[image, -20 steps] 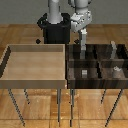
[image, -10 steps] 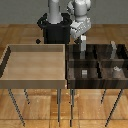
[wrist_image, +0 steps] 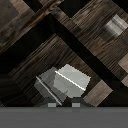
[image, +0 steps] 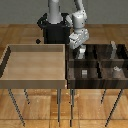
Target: Place the milk carton into the appropriate compartment.
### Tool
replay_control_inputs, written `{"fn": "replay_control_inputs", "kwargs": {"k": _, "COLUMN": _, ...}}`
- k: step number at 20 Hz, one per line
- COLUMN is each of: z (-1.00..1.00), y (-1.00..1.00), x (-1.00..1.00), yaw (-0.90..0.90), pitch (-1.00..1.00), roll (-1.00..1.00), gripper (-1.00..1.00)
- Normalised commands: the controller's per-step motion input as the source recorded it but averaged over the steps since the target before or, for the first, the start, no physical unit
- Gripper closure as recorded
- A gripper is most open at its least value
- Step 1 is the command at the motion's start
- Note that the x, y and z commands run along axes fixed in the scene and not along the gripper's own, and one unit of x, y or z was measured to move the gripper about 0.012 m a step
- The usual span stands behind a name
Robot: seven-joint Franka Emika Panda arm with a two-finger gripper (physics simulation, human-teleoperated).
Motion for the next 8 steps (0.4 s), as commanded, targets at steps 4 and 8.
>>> {"fn": "replay_control_inputs", "kwargs": {"k": 4, "z": 0.0, "y": 0.0, "x": 0.0, "yaw": 0.0, "pitch": 0.0, "roll": 0.0, "gripper": -1.0}}
{"fn": "replay_control_inputs", "kwargs": {"k": 8, "z": 0.0, "y": 0.0, "x": 0.0, "yaw": 0.0, "pitch": 0.0, "roll": 0.0, "gripper": -1.0}}
